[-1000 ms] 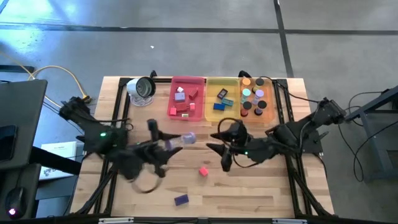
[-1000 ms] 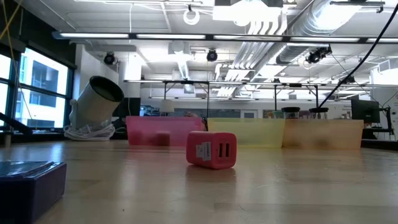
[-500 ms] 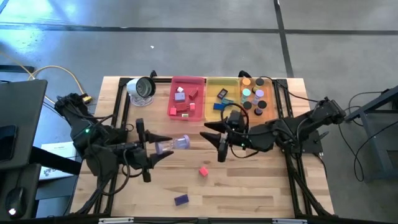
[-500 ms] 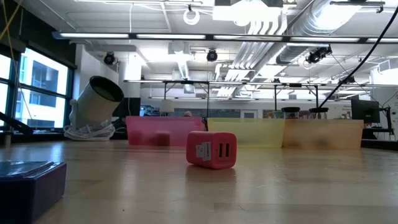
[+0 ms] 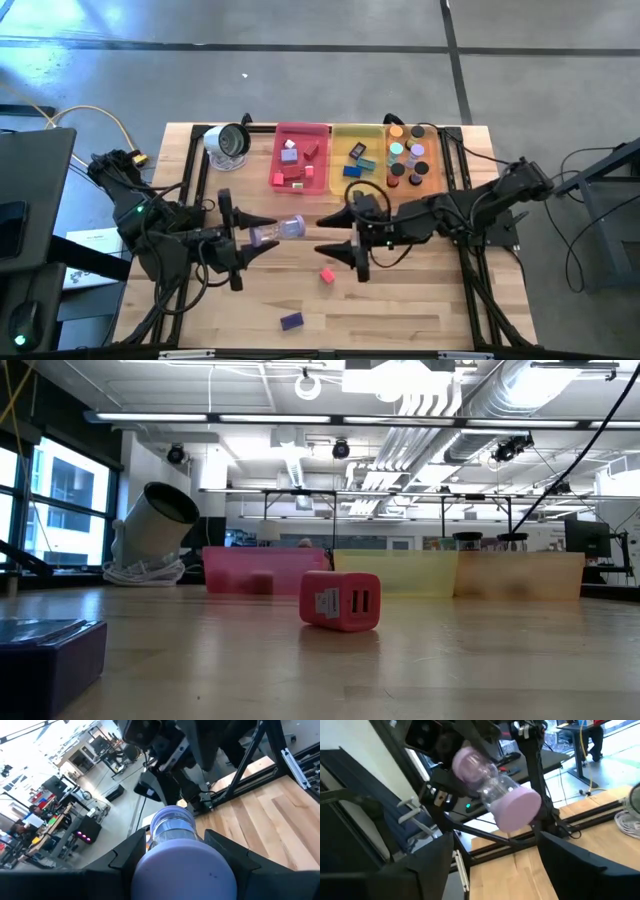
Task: Pick & Place Office items
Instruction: Put the violet hourglass into the orange bin
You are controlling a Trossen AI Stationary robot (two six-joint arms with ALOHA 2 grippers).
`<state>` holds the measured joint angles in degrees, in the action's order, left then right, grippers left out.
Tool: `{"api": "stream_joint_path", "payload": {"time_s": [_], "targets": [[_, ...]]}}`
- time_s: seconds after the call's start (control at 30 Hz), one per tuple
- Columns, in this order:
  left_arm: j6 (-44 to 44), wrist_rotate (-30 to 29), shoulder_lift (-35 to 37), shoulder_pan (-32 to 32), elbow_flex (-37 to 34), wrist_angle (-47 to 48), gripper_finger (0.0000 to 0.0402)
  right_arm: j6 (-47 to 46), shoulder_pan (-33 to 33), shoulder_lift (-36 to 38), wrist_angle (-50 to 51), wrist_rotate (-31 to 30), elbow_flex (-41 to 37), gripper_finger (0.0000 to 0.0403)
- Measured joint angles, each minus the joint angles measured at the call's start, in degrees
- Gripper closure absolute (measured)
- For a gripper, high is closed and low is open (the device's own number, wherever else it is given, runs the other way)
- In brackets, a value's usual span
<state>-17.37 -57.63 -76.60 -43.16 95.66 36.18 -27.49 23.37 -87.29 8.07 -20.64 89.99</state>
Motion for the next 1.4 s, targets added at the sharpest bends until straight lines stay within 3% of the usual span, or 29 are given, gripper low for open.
{"api": "stream_joint_path", "payload": {"time_s": [0.33,0.47,0.7,0.83,1.0,1.4], "targets": [[-10.93,-2.17,0.09,-1.78,-0.02,-8.36,0.0225,-2.77,-0.06,-0.02,-1.44,1.21,-0.05,0.0104],[-15.81,-2.03,0.09,-3.52,-0.02,-13.54,0.0225,-5.65,-0.15,-0.02,-5.23,1.38,-0.05,0.0108],[-22.71,-0.97,0.09,-4.8,-0.02,-22.43,0.0225,-1.92,-1.2,-0.3,-16.28,1.52,-0.03,0.0109],[-26.1,-0.15,0.09,-4.28,-0.02,-27.14,0.0225,-1.16,-2.26,-0.3,-17.5,1.13,0.01,0.0109],[-26.43,3.55,0.09,-1.75,-0.02,-30.03,0.0225,-2.07,-2.76,-0.37,-17.93,1.29,0.01,0.0109],[-25.04,3.97,0.11,1.14,-0.02,-30.39,0.0225,3.58,-2.72,-0.39,-20.33,1.3,0.01,0.0109]]}}
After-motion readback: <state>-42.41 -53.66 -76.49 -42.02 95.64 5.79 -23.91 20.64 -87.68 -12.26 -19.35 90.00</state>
